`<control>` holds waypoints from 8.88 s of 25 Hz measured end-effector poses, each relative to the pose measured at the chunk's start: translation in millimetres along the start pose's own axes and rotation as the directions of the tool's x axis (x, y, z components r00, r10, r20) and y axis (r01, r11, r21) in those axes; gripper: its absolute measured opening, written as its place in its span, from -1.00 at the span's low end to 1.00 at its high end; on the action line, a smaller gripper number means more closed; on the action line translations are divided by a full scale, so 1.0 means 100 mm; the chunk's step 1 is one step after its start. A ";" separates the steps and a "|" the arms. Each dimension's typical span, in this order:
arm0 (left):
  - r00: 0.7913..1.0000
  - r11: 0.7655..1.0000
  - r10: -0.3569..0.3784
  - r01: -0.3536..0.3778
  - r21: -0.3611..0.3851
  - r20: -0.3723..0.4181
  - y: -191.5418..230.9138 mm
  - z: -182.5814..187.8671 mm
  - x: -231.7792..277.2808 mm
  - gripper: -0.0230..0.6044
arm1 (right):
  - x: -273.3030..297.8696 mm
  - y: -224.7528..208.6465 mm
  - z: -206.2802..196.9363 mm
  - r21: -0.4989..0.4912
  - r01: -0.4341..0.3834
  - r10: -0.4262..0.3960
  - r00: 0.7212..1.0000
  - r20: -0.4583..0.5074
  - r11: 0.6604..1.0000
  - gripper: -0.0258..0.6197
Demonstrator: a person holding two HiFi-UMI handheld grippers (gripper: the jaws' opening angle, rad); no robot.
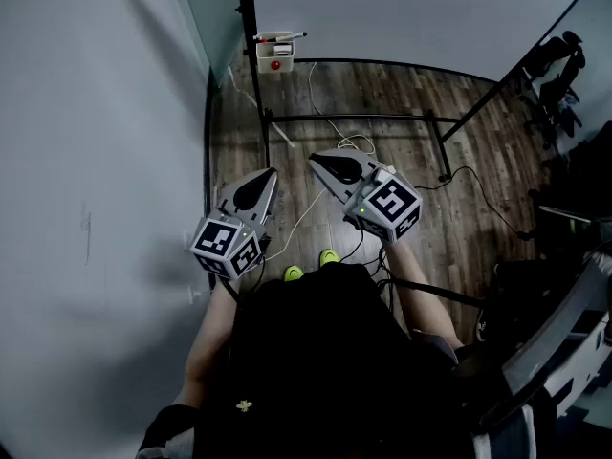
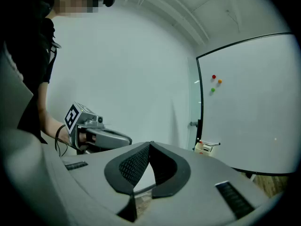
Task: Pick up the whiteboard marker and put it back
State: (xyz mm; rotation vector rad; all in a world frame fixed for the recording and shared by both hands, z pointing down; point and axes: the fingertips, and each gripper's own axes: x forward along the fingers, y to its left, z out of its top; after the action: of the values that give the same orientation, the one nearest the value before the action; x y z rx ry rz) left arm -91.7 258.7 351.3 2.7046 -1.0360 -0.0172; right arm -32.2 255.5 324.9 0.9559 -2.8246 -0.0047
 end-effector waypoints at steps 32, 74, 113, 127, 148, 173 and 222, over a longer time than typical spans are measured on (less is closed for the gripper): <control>0.999 0.998 0.032 -0.029 -0.057 0.037 0.47 0.07 0.07 -0.82 | 0.11 -0.41 -0.13 0.033 0.080 -0.079 0.997 -0.017 0.996 -0.89; 0.965 0.960 0.259 -0.262 -0.097 -0.042 1.44 0.19 2.19 -0.82 | 1.00 -2.76 -0.63 0.162 -0.145 0.152 0.988 -0.030 0.976 -0.89; 0.975 0.968 0.213 -0.220 -0.121 -0.067 2.32 0.30 2.44 -0.82 | 2.02 -3.59 -0.79 0.149 -0.024 0.035 0.997 -0.072 0.989 -0.66; 0.974 0.964 0.196 -0.213 -0.158 -0.114 2.72 0.25 2.48 -0.82 | 2.41 -3.96 -0.97 0.164 0.055 -0.029 0.988 -0.155 0.985 -0.11; 0.954 0.942 0.254 -0.281 -0.183 -0.162 2.99 0.15 2.22 -0.82 | 2.75 -4.18 -1.25 0.221 0.056 -0.010 0.979 -0.202 0.974 -0.24; 0.952 0.940 0.271 -0.294 -0.174 -0.144 3.00 0.18 2.12 -0.82 | 2.71 -4.13 -1.20 0.280 0.045 0.007 0.984 -0.180 0.959 -0.69; 0.976 0.957 0.214 -0.215 -0.192 -0.026 2.69 0.35 2.47 -0.83 | 2.01 -3.66 0.00 0.293 -0.102 0.088 0.994 0.060 0.951 -0.70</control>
State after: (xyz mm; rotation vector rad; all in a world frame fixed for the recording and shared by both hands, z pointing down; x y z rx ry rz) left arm -87.2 -104.9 398.3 2.4055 -1.2519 -0.0696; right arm 31.2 -157.3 334.8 0.8811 -2.9661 0.4255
